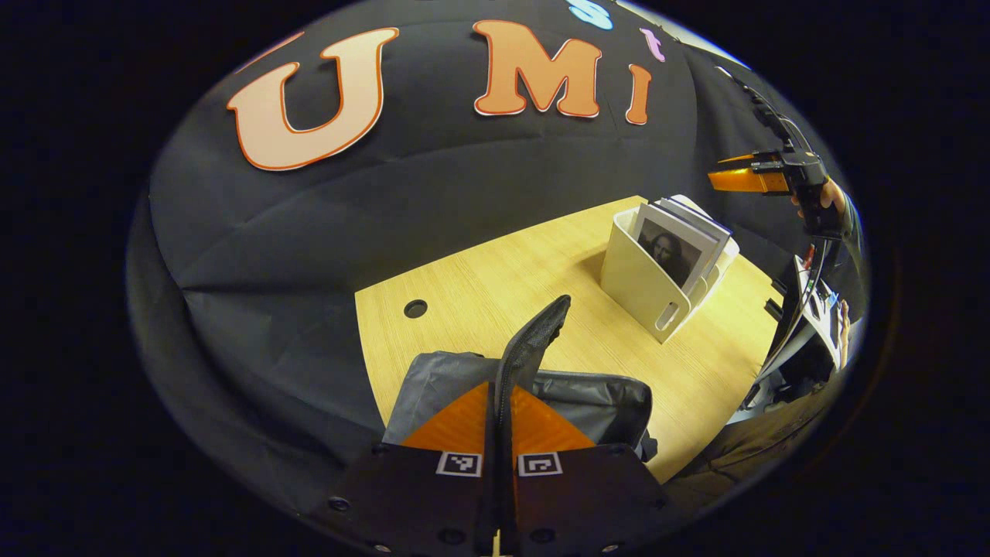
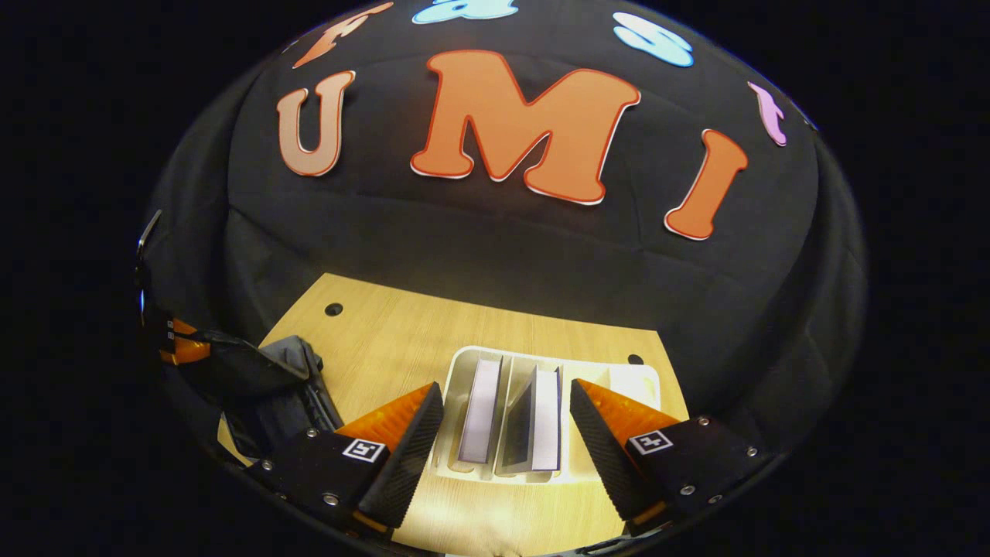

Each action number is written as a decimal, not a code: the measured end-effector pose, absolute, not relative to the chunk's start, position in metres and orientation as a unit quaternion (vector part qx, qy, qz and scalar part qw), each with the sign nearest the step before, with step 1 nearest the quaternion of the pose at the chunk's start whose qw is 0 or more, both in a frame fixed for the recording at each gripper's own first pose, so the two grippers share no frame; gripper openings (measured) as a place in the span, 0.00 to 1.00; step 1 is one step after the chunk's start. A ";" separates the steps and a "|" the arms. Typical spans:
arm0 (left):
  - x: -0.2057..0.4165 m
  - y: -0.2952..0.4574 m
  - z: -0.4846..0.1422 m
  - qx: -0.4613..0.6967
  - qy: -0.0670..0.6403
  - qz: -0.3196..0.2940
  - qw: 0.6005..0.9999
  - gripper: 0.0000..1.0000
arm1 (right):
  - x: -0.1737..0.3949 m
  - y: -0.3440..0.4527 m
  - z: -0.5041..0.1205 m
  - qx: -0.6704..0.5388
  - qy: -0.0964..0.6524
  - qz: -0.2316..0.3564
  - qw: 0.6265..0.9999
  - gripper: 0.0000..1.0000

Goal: Open the schoolbag, grab two books from the bookshelf and put them into the schoolbag.

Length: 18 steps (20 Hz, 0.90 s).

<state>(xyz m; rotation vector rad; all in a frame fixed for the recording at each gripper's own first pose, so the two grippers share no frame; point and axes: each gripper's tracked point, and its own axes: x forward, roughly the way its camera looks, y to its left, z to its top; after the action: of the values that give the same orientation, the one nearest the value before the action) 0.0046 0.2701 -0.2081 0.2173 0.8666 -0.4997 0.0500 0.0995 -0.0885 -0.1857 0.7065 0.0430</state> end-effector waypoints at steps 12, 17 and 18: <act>0.016 0.265 -0.206 0.139 0.437 -0.225 0.860 0.03 | 0.075 0.111 -0.164 -0.082 0.518 0.072 0.848 0.87; 0.011 0.274 -0.210 0.164 0.441 -0.204 0.859 0.03 | 0.081 0.119 -0.189 -0.003 0.566 0.054 0.823 0.72; 0.010 0.271 -0.209 0.158 0.442 -0.203 0.859 0.03 | 0.083 0.112 -0.193 -0.007 0.569 0.044 0.821 0.68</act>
<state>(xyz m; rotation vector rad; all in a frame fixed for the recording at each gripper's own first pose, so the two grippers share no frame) 0.0101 0.2713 -0.2094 0.3323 0.9277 -0.4258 0.0835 0.1121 -0.1928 -0.0157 1.2116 0.0931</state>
